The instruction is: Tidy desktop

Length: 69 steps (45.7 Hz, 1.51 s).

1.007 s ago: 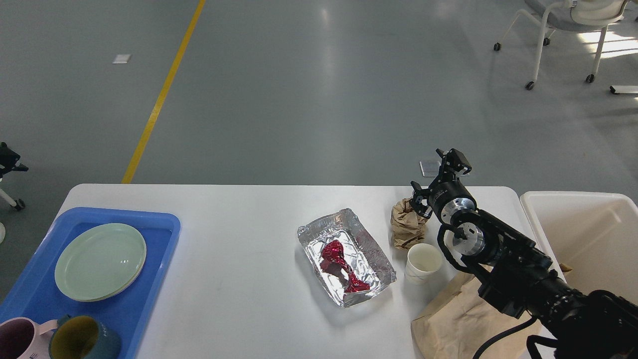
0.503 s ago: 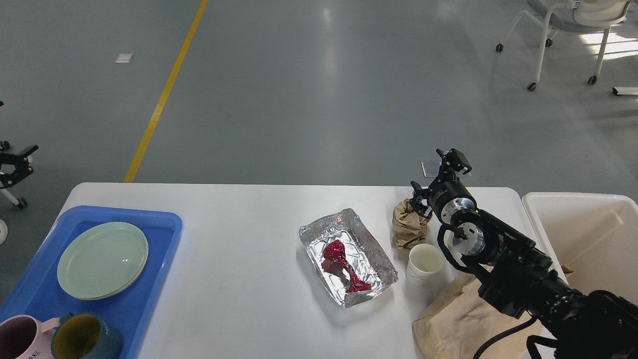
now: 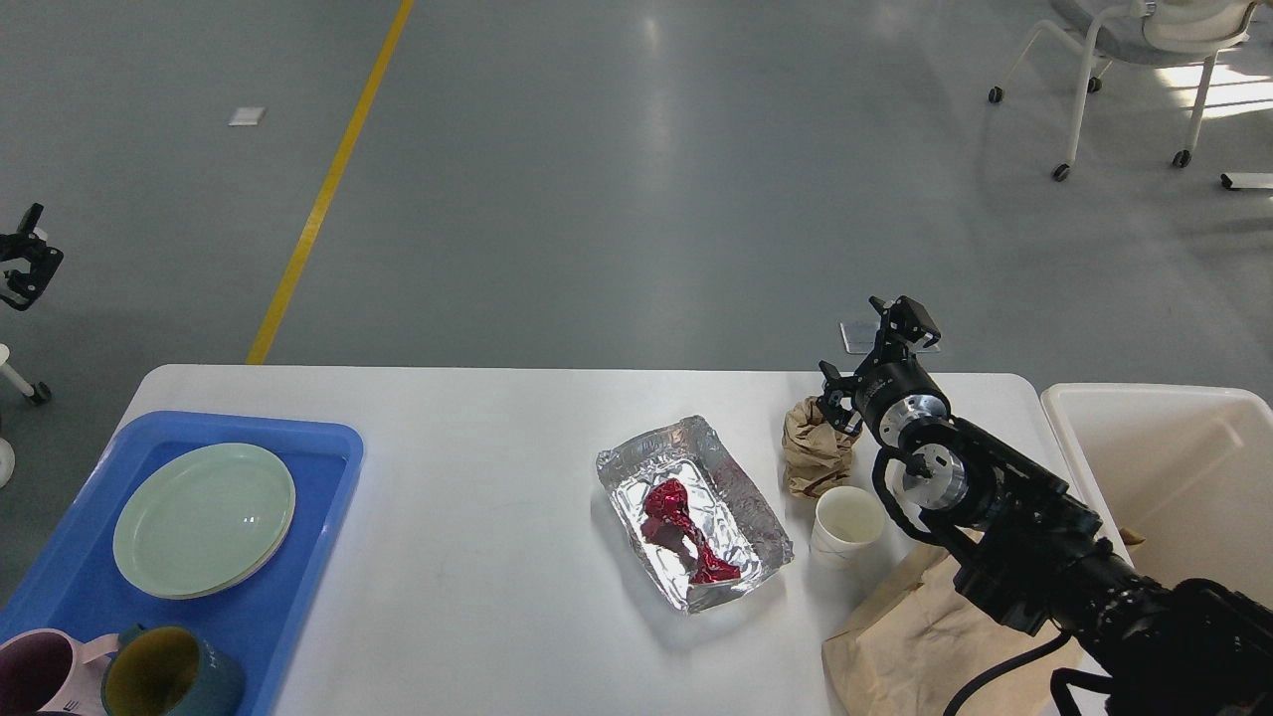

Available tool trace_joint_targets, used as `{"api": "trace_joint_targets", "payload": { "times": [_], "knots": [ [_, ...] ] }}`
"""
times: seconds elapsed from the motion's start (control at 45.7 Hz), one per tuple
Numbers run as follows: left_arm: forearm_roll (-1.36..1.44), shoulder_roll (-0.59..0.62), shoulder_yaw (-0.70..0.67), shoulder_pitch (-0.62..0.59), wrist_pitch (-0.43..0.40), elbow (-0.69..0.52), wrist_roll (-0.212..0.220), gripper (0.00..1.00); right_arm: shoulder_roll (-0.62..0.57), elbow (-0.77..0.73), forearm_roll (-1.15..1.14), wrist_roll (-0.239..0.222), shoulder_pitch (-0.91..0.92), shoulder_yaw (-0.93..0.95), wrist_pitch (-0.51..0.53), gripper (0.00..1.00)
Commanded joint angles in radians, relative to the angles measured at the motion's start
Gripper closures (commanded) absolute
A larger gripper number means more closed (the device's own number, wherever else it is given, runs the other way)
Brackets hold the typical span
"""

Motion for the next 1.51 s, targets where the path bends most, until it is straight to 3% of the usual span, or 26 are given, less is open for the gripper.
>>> {"api": "trace_joint_targets", "payload": {
  "times": [0.0, 0.503, 0.766, 0.941, 1.116, 1.489],
  "knots": [
    [0.007, -0.025, 0.014, 0.002, 0.004, 0.001, -0.023, 0.04, 0.000, 0.000, 0.000, 0.000, 0.000, 0.000, 0.000, 0.00],
    [0.011, -0.103, 0.015, 0.008, 0.007, 0.001, -0.024, 0.04, 0.001, 0.000, 0.000, 0.000, 0.000, 0.000, 0.000, 0.00],
    [0.013, -0.169, 0.017, 0.011, 0.087, 0.001, -0.020, 0.04, 0.001, 0.000, 0.000, -0.001, 0.000, 0.000, 0.000, 0.00],
    [0.014, -0.181, 0.050, 0.045, 0.073, -0.001, -0.020, 0.04, 0.001, 0.000, 0.000, 0.000, -0.002, 0.000, 0.000, 0.00],
    [0.014, -0.181, 0.167, 0.048, 0.070, -0.001, -0.024, 0.04, 0.001, 0.000, 0.000, 0.000, 0.000, 0.000, 0.000, 0.00],
    [0.013, -0.270, 0.172, 0.051, 0.036, -0.001, -0.037, 0.04, 0.000, 0.000, 0.000, 0.000, -0.002, 0.000, 0.000, 0.00]
  ]
}}
